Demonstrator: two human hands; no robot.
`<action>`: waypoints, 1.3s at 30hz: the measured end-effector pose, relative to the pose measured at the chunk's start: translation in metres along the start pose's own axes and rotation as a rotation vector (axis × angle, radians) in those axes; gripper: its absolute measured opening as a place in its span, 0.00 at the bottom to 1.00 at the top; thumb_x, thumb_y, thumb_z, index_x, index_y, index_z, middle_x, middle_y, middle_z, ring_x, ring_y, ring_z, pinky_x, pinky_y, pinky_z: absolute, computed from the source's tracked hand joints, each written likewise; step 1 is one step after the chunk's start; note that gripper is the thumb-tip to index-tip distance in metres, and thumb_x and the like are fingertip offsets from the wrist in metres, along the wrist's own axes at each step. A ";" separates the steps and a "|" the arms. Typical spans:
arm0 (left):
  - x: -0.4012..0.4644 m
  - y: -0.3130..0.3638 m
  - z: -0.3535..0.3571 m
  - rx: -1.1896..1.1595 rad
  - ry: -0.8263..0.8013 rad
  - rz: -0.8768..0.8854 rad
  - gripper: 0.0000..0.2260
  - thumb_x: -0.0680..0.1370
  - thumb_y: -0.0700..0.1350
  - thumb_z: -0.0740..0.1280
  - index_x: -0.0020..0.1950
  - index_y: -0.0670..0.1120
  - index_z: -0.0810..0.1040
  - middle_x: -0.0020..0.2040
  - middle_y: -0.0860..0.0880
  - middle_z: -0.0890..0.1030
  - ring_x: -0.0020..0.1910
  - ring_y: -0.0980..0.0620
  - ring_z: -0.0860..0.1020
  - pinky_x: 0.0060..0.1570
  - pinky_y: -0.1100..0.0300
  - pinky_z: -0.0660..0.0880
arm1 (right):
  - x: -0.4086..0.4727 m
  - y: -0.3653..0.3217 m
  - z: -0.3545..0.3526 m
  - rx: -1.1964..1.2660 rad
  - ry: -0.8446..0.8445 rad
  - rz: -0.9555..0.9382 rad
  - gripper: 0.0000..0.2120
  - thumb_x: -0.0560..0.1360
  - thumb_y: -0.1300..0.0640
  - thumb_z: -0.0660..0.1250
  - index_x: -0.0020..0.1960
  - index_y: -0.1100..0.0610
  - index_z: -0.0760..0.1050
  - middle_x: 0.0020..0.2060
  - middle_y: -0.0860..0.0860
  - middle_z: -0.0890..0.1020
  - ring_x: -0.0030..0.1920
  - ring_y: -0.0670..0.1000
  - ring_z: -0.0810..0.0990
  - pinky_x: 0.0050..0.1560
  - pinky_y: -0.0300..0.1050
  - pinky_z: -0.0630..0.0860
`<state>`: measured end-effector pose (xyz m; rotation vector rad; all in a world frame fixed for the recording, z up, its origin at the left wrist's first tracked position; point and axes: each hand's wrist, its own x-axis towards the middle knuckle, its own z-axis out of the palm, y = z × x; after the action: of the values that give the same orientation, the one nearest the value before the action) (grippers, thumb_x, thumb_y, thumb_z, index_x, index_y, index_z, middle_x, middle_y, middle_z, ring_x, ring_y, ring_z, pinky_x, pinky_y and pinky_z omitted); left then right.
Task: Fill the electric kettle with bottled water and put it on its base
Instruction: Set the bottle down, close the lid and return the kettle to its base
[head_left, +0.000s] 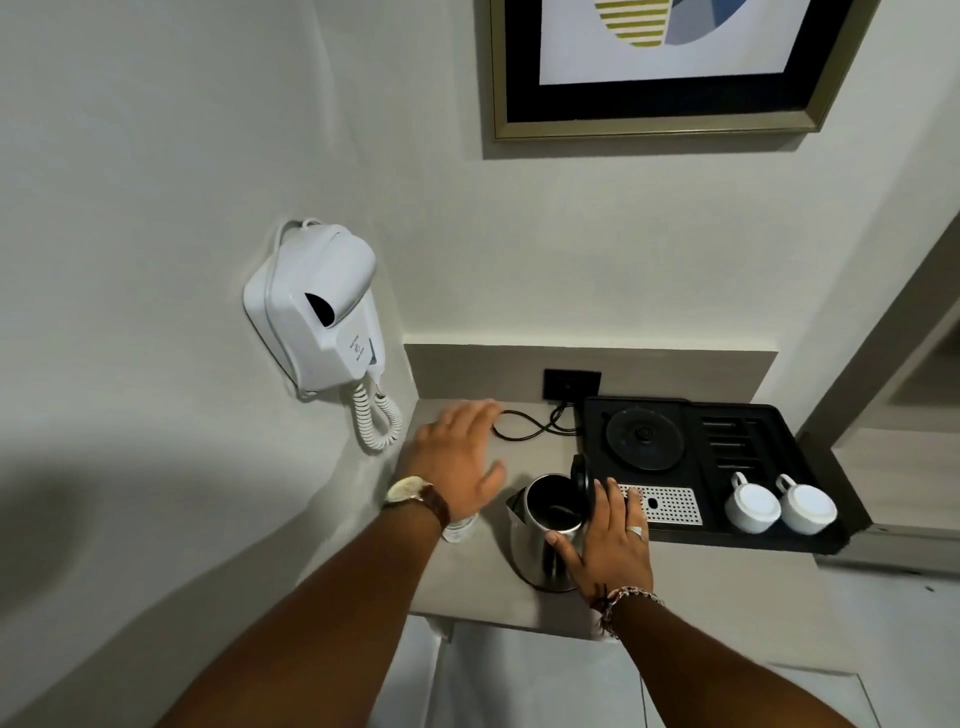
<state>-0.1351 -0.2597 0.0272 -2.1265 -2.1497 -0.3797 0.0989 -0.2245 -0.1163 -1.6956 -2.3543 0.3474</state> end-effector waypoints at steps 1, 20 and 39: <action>0.003 0.020 0.007 -0.030 -0.036 0.122 0.33 0.76 0.60 0.61 0.80 0.54 0.59 0.77 0.51 0.66 0.76 0.44 0.64 0.67 0.43 0.69 | 0.000 0.001 -0.001 -0.007 -0.012 -0.001 0.49 0.75 0.24 0.48 0.81 0.61 0.55 0.80 0.61 0.61 0.80 0.67 0.55 0.79 0.62 0.55; -0.028 0.042 0.119 -0.070 -0.480 0.017 0.56 0.70 0.61 0.68 0.80 0.51 0.27 0.82 0.52 0.30 0.81 0.45 0.33 0.76 0.44 0.36 | 0.002 0.017 -0.006 -0.126 -0.133 -0.088 0.54 0.71 0.27 0.59 0.83 0.57 0.40 0.83 0.57 0.49 0.82 0.62 0.46 0.81 0.58 0.46; 0.001 0.040 0.143 -0.442 -0.328 -0.248 0.55 0.49 0.73 0.76 0.71 0.59 0.59 0.67 0.54 0.74 0.62 0.50 0.76 0.56 0.58 0.75 | 0.058 0.014 0.004 0.308 0.206 0.158 0.23 0.76 0.33 0.56 0.40 0.52 0.72 0.33 0.49 0.76 0.37 0.54 0.73 0.41 0.47 0.65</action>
<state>-0.0801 -0.2246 -0.1066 -2.2702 -2.7492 -0.6158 0.0925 -0.1648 -0.1219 -1.6811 -1.9153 0.5063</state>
